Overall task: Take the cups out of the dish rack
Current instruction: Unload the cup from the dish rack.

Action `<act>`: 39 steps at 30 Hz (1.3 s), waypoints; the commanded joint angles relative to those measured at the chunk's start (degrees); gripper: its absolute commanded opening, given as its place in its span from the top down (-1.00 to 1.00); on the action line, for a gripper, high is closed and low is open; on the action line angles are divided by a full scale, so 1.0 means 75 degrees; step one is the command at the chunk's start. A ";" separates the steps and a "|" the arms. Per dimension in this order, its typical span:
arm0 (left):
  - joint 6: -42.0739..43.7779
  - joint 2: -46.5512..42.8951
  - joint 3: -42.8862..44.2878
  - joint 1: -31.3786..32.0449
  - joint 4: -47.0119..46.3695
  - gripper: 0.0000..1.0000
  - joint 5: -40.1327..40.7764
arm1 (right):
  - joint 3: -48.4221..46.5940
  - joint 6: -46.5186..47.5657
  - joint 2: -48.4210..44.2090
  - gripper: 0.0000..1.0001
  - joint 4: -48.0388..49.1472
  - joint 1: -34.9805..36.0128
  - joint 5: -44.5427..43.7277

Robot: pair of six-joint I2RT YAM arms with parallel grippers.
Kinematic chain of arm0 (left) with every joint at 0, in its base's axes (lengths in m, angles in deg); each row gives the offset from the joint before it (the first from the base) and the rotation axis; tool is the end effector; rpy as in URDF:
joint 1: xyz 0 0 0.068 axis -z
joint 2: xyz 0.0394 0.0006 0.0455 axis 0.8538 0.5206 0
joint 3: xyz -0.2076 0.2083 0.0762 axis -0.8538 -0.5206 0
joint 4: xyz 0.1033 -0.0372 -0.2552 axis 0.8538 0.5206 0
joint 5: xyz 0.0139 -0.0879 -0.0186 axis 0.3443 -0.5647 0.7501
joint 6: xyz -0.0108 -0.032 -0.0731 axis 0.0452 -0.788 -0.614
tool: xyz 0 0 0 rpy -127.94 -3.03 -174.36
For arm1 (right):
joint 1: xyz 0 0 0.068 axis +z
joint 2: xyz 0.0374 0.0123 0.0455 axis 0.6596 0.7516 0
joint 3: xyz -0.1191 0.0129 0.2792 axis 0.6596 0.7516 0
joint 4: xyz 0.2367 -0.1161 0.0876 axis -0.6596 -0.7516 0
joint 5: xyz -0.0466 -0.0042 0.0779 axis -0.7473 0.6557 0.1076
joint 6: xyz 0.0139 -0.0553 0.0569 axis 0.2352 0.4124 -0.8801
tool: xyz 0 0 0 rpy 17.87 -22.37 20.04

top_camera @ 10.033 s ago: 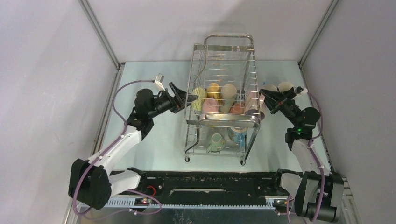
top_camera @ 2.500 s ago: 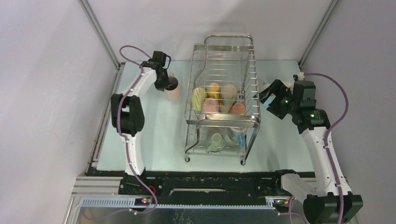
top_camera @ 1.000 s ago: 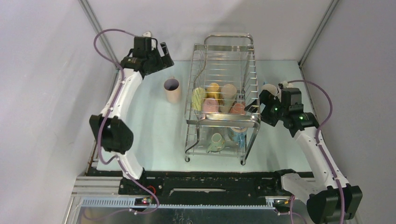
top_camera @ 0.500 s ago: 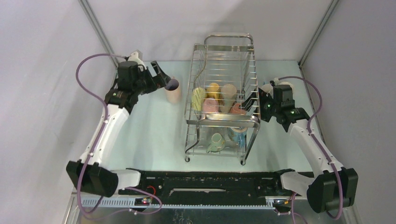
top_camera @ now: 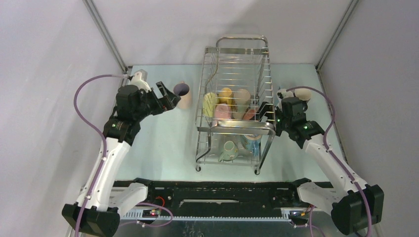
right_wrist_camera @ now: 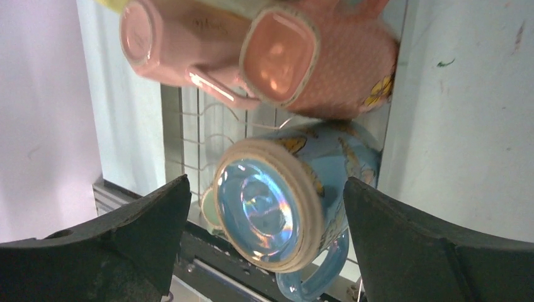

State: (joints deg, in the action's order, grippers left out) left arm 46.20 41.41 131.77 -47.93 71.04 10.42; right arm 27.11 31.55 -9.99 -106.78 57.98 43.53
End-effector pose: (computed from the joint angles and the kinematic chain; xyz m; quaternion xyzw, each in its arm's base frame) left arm 0.2357 -0.0584 0.3934 -0.0800 0.8233 -0.2683 0.4937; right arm 0.2357 0.0906 0.2895 0.0842 0.8959 0.2941 0.3222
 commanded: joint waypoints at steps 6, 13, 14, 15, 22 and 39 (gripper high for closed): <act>0.0182 -0.0577 -0.0481 0.0115 0.0050 -1.00 -0.0382 | 0.0570 -0.0054 -0.0627 -0.96 0.0090 0.0679 -0.0586; 0.0254 -0.0660 -0.0571 0.0109 0.0068 -1.00 -0.0432 | 0.0610 -0.0074 -0.0847 -0.96 -0.0377 0.1333 -0.1377; 0.0271 -0.0662 -0.0583 0.0110 0.0082 -1.00 -0.0426 | 0.0649 -0.0090 -0.0902 -0.95 -0.0442 0.1396 -0.1440; 0.0292 -0.0658 -0.0600 0.0112 0.0085 -1.00 -0.0426 | 0.0682 -0.0114 -0.0963 -0.93 -0.0506 0.1439 -0.1476; 0.0312 -0.0679 -0.0764 0.0109 0.0086 -1.00 -0.0427 | 0.0902 -0.0374 -0.1364 -0.76 -0.0795 0.1673 -0.1365; 0.0263 -0.0581 -0.0828 0.0110 0.0086 -1.00 -0.0466 | 0.2498 -0.0645 -0.2266 -0.49 0.0904 0.0943 0.0925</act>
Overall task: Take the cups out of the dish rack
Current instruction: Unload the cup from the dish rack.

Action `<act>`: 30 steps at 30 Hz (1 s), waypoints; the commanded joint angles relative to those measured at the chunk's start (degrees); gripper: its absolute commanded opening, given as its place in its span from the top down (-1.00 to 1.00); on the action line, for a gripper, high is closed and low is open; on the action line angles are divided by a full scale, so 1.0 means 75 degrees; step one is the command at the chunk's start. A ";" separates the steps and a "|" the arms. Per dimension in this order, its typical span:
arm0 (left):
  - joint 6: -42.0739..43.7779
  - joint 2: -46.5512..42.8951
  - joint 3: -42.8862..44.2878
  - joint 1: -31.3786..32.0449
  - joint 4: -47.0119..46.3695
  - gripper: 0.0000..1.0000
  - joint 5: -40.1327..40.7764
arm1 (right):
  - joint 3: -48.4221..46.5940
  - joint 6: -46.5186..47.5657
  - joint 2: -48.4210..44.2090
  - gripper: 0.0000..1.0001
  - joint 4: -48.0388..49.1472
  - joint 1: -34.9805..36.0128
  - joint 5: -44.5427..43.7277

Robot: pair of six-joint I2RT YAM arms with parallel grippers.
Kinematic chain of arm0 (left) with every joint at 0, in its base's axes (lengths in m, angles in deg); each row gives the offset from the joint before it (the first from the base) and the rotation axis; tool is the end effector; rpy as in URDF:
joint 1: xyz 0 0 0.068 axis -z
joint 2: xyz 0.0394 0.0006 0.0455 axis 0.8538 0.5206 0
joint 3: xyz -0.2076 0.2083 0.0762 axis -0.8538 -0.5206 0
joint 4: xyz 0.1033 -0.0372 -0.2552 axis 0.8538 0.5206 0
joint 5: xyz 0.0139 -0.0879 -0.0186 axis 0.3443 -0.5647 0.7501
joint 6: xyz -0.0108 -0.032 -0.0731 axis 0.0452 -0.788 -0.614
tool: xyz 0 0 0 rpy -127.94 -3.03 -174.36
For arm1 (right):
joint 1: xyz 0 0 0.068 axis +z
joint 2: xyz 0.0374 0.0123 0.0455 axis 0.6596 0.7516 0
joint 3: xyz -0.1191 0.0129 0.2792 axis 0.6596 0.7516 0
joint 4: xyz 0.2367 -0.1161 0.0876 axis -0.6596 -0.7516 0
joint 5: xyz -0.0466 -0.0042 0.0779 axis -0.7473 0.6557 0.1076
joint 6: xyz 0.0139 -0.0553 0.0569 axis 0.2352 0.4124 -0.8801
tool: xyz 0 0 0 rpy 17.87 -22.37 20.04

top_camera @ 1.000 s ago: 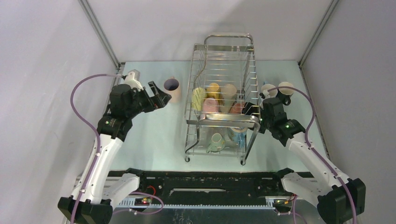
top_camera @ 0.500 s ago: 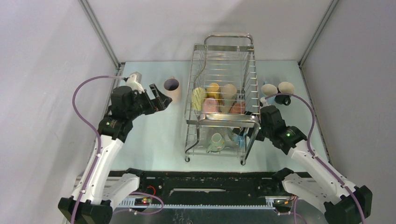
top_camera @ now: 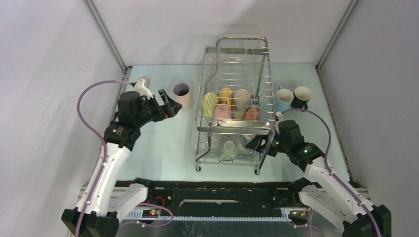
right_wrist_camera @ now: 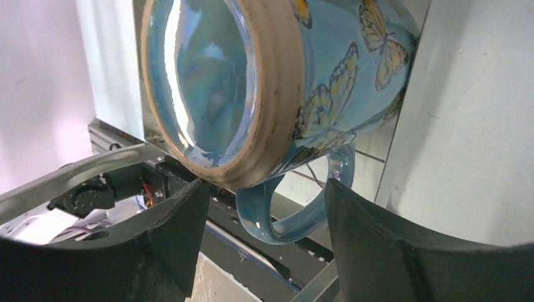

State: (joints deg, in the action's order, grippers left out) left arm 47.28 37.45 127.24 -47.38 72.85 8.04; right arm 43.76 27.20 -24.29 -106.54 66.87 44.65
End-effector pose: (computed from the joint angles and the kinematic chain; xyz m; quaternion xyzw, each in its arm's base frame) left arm 0.2162 -0.0598 0.3738 -0.0604 0.8351 -0.2772 0.4712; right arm 0.1617 0.1000 0.2310 0.0478 0.9049 0.3284 0.2663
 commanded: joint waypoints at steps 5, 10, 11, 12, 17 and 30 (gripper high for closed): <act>0.0103 0.0009 -0.0254 0.0036 -0.0165 -1.00 -0.0167 | 0.0831 -0.0095 -0.0727 -0.48 0.1649 -0.0562 0.1303; 0.0085 0.0022 -0.0281 0.0039 -0.0166 -1.00 -0.0182 | 0.1487 -0.0340 -0.1014 -0.46 0.2618 -0.0921 0.2030; 0.0087 0.0024 -0.0286 0.0045 -0.0165 -1.00 -0.0173 | 0.1600 -0.0375 -0.1066 -0.45 0.2785 -0.0993 0.2169; 0.0084 0.0033 -0.0287 0.0036 -0.0167 -1.00 -0.0167 | 0.1715 -0.0420 -0.1099 -0.45 0.2957 -0.1065 0.2301; 0.0076 0.0050 -0.0304 0.0051 -0.0165 -1.00 -0.0181 | 0.2127 -0.0518 -0.1220 -0.43 0.3558 -0.1321 0.2760; 0.0093 0.0117 -0.0346 0.0118 -0.0166 -1.00 -0.0139 | 0.2668 -0.0362 -0.1233 -0.27 0.4587 -0.1400 0.2975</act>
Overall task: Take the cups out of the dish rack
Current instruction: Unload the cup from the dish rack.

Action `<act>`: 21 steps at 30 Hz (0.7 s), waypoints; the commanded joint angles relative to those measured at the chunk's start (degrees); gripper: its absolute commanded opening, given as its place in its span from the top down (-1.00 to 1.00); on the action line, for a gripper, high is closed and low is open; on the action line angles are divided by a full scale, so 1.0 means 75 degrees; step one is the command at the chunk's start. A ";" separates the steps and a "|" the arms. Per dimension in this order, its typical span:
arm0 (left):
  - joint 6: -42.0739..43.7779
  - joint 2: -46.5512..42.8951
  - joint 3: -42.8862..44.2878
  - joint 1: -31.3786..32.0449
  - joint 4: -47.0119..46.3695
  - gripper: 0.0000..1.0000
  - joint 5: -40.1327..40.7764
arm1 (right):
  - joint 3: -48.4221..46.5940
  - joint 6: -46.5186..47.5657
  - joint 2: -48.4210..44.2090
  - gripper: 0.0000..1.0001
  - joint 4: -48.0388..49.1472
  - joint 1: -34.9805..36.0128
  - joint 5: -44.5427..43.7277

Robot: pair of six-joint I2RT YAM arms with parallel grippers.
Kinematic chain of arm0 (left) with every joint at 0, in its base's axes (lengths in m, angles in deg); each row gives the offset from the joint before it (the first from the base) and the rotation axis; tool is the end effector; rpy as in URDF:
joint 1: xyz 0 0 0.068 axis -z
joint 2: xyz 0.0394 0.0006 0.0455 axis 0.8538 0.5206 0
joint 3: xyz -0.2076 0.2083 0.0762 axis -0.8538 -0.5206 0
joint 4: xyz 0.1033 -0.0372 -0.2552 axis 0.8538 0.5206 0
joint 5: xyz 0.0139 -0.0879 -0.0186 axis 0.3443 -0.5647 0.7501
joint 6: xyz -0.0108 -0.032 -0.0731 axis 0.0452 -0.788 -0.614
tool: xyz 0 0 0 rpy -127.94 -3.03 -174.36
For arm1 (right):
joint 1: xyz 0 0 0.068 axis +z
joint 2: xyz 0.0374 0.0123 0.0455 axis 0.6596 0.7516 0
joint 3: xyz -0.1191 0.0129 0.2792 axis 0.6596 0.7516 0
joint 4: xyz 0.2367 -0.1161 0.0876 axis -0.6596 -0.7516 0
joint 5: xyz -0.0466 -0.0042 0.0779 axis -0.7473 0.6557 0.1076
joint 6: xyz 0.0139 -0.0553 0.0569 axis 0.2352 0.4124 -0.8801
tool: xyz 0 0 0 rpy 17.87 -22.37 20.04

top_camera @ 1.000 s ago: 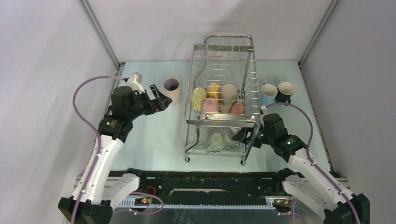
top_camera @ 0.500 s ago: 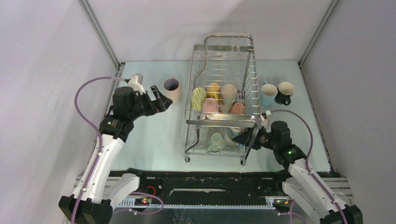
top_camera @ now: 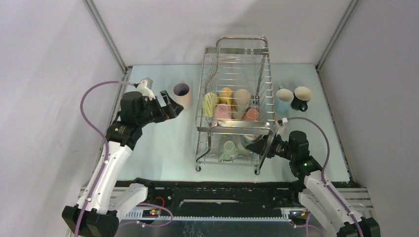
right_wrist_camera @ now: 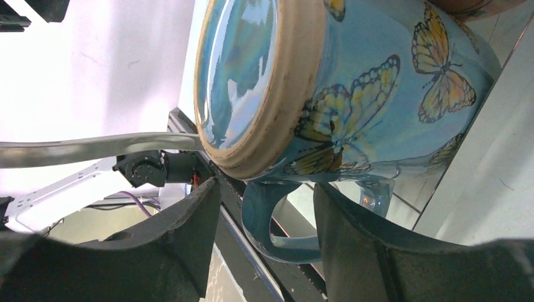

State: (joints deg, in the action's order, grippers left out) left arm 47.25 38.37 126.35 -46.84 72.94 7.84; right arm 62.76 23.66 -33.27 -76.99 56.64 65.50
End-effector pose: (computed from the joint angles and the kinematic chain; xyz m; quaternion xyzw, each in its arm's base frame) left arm 0.2198 -0.0630 0.3643 -0.0587 0.8438 -0.2771 0.4558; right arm 0.1512 0.0858 0.1944 0.0118 0.8075 0.4903 0.3277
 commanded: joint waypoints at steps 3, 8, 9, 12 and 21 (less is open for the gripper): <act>0.0101 0.0007 -0.0244 0.0047 -0.0178 -1.00 -0.0105 | 0.0276 0.0110 -0.0017 -0.23 0.0945 -0.0027 0.0261; 0.0118 0.0030 -0.0286 0.0057 -0.0202 -1.00 -0.0113 | 0.0560 0.0006 0.0075 -0.15 0.1584 -0.0034 0.0402; 0.0117 0.0030 -0.0289 0.0060 -0.0203 -1.00 -0.0110 | 0.0629 -0.0028 0.0092 -0.12 0.1753 -0.0029 0.0436; 0.0135 0.0051 -0.0302 0.0077 -0.0214 -1.00 -0.0116 | 0.0784 -0.0125 0.0106 -0.01 0.2131 -0.0046 0.0489; 0.0166 0.0083 -0.0404 0.0086 -0.0293 -1.00 -0.0117 | 0.0813 -0.0095 0.0011 0.51 0.2343 -0.0046 0.0570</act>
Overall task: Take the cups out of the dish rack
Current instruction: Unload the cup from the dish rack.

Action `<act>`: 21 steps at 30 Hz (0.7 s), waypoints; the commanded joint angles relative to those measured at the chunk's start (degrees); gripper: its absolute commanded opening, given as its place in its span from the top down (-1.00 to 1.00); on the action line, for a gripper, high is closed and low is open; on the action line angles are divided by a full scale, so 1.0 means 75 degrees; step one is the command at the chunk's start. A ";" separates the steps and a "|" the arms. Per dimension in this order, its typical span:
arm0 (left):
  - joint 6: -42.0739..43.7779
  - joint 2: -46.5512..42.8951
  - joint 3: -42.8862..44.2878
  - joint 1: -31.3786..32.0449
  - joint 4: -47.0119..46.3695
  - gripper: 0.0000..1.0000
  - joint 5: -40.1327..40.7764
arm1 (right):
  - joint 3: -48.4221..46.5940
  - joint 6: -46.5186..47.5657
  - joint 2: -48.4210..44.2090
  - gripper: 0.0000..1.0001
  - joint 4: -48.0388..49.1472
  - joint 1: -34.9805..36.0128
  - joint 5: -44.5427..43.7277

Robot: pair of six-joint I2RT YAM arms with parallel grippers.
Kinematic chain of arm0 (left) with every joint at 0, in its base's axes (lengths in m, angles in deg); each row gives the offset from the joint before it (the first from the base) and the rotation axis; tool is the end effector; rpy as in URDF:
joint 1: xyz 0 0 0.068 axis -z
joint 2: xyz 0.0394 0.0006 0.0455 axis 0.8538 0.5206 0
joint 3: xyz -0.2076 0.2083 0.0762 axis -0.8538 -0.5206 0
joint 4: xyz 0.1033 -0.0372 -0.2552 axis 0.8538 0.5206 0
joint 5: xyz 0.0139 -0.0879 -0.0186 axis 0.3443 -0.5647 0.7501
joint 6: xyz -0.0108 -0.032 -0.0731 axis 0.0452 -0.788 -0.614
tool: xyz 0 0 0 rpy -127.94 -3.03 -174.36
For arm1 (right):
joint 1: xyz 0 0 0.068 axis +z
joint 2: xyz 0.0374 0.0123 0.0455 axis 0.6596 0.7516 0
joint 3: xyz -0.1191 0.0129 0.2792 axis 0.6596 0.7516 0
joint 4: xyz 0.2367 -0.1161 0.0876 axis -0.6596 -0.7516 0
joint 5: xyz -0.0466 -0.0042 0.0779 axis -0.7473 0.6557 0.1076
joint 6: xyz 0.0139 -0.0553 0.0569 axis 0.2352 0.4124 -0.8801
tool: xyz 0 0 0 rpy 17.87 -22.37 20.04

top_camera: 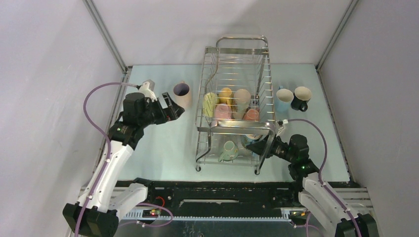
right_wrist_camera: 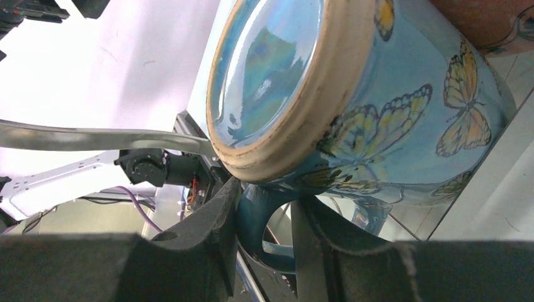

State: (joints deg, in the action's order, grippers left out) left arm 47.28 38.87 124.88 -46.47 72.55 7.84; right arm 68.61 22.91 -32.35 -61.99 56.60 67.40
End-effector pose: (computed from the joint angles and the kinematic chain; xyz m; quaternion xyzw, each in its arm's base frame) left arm 0.2221 -0.0650 0.3535 -0.0582 0.8509 -0.2752 0.4437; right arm 0.1506 0.0874 0.1852 -0.0209 0.7716 0.5167 0.3704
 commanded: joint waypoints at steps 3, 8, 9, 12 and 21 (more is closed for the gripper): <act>0.0173 0.0050 -0.0223 0.0031 -0.0267 -1.00 -0.0126 | -0.0014 0.0050 -0.0179 0.66 0.0319 -0.0041 0.0311; 0.0237 0.0103 -0.0255 0.0031 -0.0291 -0.99 -0.0100 | -0.0087 0.0147 -0.0421 1.00 0.0169 -0.0040 0.0216; 0.0239 0.0114 -0.0265 0.0035 -0.0310 -1.00 -0.0094 | -0.0130 0.0187 -0.0505 1.00 0.0087 -0.0040 0.0182; 0.0241 0.0149 -0.0304 0.0031 -0.0362 -1.00 -0.0093 | -0.0229 0.0328 -0.0783 1.00 -0.0149 -0.0018 0.0079; 0.0268 0.0209 -0.0352 0.0031 -0.0476 -1.00 -0.0101 | -0.0875 0.0551 -0.1420 1.00 -0.0815 -0.0007 -0.0145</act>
State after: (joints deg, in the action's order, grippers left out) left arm 47.73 40.58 123.51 -46.38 71.11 7.86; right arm 67.26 24.79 -39.85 -70.15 56.60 62.92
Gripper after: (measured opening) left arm 0.996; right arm 0.382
